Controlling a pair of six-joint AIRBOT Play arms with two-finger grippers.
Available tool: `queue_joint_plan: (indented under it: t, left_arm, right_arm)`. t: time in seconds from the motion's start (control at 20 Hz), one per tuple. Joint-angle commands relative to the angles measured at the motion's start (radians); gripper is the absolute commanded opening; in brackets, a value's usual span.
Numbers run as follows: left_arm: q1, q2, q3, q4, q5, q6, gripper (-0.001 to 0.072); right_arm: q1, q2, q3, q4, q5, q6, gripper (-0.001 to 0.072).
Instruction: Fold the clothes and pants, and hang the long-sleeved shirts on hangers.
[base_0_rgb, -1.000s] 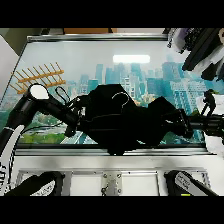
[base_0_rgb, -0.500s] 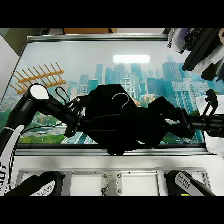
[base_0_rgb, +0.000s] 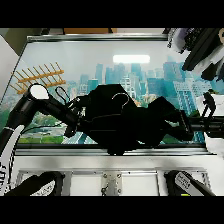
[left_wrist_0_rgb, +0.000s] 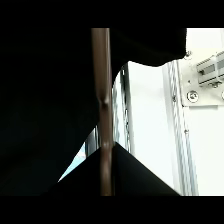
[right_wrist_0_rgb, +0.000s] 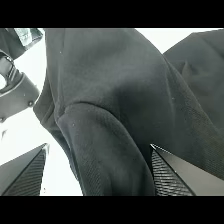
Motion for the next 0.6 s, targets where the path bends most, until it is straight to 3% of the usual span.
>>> queue_joint_plan:
  t: [0.0, 0.55]
  left_arm:
    - [0.001, 0.0, 0.0, 0.0, 0.003, 0.001, 0.0013]
    - [0.001, 0.0, 0.0, -0.001, 0.003, 0.001, 0.0013]
  right_arm:
    - [0.028, -0.008, -0.002, -0.002, 0.004, -0.023, 0.0717]
    - [0.182, -0.093, -0.001, 0.062, -0.011, -0.077, 0.0717]
